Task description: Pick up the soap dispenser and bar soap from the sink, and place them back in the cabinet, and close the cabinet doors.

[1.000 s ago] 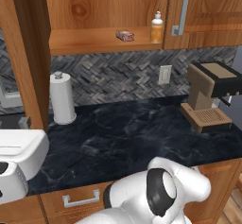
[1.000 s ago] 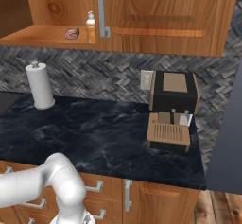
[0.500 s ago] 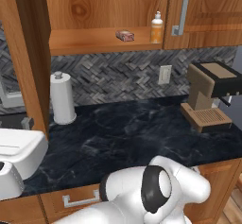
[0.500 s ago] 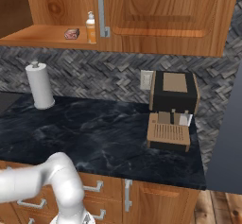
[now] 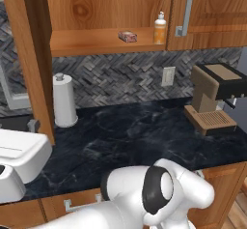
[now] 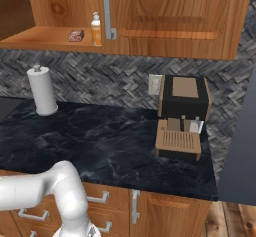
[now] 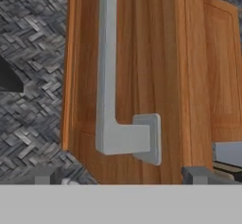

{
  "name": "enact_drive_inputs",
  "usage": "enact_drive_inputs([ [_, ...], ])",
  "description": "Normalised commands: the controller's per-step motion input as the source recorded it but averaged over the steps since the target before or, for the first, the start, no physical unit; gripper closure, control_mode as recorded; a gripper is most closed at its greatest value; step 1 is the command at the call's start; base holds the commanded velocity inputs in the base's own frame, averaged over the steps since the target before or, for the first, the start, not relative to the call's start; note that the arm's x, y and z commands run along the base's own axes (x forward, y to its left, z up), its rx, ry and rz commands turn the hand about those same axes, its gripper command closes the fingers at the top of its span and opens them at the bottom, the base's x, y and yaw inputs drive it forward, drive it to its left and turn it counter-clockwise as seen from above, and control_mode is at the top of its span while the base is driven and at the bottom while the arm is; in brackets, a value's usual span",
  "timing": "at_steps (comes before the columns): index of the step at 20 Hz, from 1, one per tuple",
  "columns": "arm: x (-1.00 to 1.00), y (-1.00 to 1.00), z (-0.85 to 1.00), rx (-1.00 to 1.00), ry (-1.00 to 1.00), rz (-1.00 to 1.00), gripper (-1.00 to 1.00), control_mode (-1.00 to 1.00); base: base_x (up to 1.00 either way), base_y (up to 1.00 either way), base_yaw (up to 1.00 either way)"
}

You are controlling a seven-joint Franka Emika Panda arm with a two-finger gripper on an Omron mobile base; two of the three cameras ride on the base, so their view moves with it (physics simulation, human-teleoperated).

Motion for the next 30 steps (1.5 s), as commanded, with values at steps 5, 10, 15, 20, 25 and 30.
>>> enact_drive_inputs([
  [5, 0.37, -0.04, -0.02, 0.0, 0.0, -0.05, -1.0, -1.0, 0.0, 0.0, 0.0],
  [10, 0.46, -0.13, 0.0, 0.0, 0.0, -0.02, -1.0, -1.0, 0.0, 0.0, 0.0],
  [15, 0.46, -0.18, -0.01, 0.0, 0.0, 0.0, -1.0, -1.0, 0.0, 0.0, 0.0],
  [20, 0.51, -0.17, 0.0, 0.0, 0.0, 0.0, -1.0, -1.0, 0.0, 0.0, 0.0],
  [25, 0.55, -0.22, -0.01, 0.0, 0.0, 0.0, -1.0, -1.0, 0.0, 0.0, 0.0],
  [30, 0.51, -0.26, 0.0, 0.0, 0.0, 0.0, -1.0, -1.0, 0.0, 0.0, 0.0],
])
